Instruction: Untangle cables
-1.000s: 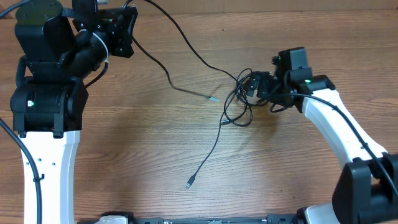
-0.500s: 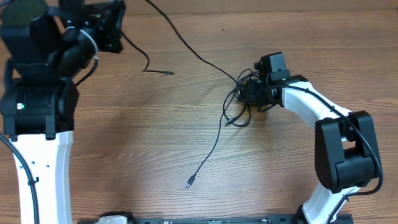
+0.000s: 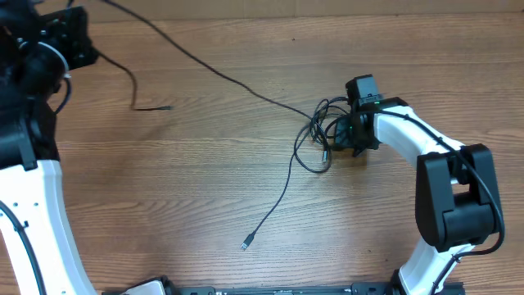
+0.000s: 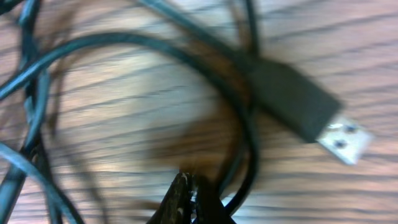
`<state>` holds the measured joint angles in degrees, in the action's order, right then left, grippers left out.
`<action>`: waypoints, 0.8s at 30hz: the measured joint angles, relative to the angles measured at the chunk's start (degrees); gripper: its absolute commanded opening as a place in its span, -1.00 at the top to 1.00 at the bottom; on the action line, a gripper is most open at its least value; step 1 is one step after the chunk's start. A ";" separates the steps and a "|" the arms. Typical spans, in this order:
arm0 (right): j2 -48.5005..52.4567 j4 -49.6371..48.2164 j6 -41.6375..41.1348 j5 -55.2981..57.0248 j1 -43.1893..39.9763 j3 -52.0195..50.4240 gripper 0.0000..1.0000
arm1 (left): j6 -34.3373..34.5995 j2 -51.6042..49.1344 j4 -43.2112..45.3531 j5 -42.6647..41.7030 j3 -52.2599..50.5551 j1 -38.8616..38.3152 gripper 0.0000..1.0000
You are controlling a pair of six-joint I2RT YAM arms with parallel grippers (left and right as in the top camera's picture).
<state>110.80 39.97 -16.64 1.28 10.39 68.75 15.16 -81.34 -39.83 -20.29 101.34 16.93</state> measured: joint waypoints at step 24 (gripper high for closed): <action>0.11 -1.46 -1.33 -8.92 -3.98 -0.04 0.92 | 8.52 -31.67 -10.27 0.52 0.48 -13.77 -0.88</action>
<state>110.91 38.50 -17.98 -7.64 6.42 68.71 23.68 -113.01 -50.11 -19.77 101.82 3.16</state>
